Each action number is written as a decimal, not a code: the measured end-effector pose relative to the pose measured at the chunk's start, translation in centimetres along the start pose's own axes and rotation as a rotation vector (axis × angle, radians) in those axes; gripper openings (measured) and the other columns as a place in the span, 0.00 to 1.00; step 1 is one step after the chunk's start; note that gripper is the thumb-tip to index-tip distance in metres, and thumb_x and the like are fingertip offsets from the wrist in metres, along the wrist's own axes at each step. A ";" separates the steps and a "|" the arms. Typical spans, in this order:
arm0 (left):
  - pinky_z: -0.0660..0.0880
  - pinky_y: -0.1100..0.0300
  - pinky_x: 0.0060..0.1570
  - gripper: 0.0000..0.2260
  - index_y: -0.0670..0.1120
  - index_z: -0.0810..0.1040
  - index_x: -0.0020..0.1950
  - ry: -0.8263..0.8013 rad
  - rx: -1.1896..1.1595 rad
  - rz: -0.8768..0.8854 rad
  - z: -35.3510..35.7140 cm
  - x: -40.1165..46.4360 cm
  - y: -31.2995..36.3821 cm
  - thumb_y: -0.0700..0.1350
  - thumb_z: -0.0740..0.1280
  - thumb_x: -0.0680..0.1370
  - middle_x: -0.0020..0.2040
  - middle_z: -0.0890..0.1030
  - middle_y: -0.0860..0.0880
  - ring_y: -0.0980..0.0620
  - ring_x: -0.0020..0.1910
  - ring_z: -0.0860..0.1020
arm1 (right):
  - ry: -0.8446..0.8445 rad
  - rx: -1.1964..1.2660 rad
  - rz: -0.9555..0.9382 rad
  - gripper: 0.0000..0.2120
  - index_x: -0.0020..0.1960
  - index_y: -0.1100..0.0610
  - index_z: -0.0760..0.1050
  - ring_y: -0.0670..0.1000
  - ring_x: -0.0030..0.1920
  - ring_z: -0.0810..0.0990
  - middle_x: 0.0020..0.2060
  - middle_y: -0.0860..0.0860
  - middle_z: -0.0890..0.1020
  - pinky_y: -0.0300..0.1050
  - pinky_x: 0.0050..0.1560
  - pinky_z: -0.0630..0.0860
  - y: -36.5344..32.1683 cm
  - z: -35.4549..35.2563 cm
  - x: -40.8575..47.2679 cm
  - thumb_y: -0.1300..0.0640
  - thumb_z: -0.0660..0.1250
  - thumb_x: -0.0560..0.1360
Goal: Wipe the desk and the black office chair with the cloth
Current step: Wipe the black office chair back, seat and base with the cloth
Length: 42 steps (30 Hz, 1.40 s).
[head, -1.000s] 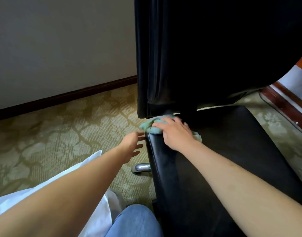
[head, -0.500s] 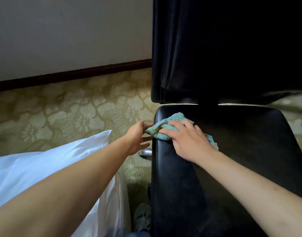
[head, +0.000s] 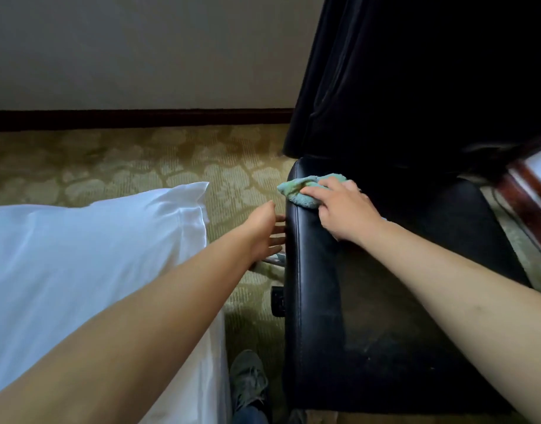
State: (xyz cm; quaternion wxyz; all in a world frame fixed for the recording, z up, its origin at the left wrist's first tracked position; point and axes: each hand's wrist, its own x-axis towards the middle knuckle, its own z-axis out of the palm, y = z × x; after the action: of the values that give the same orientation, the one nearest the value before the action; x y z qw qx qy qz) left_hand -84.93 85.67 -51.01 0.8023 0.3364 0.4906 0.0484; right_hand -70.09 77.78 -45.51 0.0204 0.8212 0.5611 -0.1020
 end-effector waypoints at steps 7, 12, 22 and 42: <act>0.73 0.56 0.40 0.19 0.45 0.75 0.47 0.048 -0.146 -0.116 0.2 -1.1 1.3 0.57 0.53 0.79 0.45 0.81 0.44 0.45 0.42 0.77 | -0.096 -0.140 -0.173 0.26 0.75 0.36 0.65 0.55 0.69 0.64 0.73 0.45 0.65 0.57 0.68 0.67 -1.4 -1.4 -2.2 0.54 0.59 0.79; 0.72 0.56 0.43 0.29 0.43 0.77 0.53 0.046 -0.196 -0.139 0.7 1.2 0.9 0.66 0.50 0.80 0.49 0.80 0.44 0.46 0.46 0.77 | 0.009 -0.278 -0.173 0.24 0.71 0.37 0.68 0.56 0.69 0.66 0.70 0.47 0.68 0.56 0.67 0.65 -1.7 -2.2 4.8 0.53 0.62 0.78; 0.74 0.59 0.33 0.30 0.43 0.79 0.56 0.104 -0.240 -0.085 0.7 1.7 2.2 0.64 0.46 0.82 0.44 0.82 0.45 0.49 0.36 0.79 | -0.170 -0.529 -0.269 0.18 0.66 0.41 0.74 0.58 0.61 0.69 0.59 0.48 0.70 0.57 0.56 0.70 -5.6 -2.2 3.6 0.49 0.63 0.77; 0.61 0.55 0.61 0.25 0.48 0.60 0.80 0.215 -0.104 0.225 0.6 -0.3 5.3 0.58 0.50 0.85 0.77 0.65 0.47 0.50 0.71 0.66 | -0.249 -0.785 -0.344 0.15 0.61 0.48 0.79 0.56 0.62 0.70 0.57 0.49 0.79 0.56 0.61 0.68 -8.1 -1.1 6.4 0.46 0.62 0.77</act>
State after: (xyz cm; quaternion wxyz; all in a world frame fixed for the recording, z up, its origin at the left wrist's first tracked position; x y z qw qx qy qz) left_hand -83.29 89.33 -47.51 0.7510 0.3400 0.5299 0.1992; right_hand -75.19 86.85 -44.96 0.3809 0.6273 0.6790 0.0187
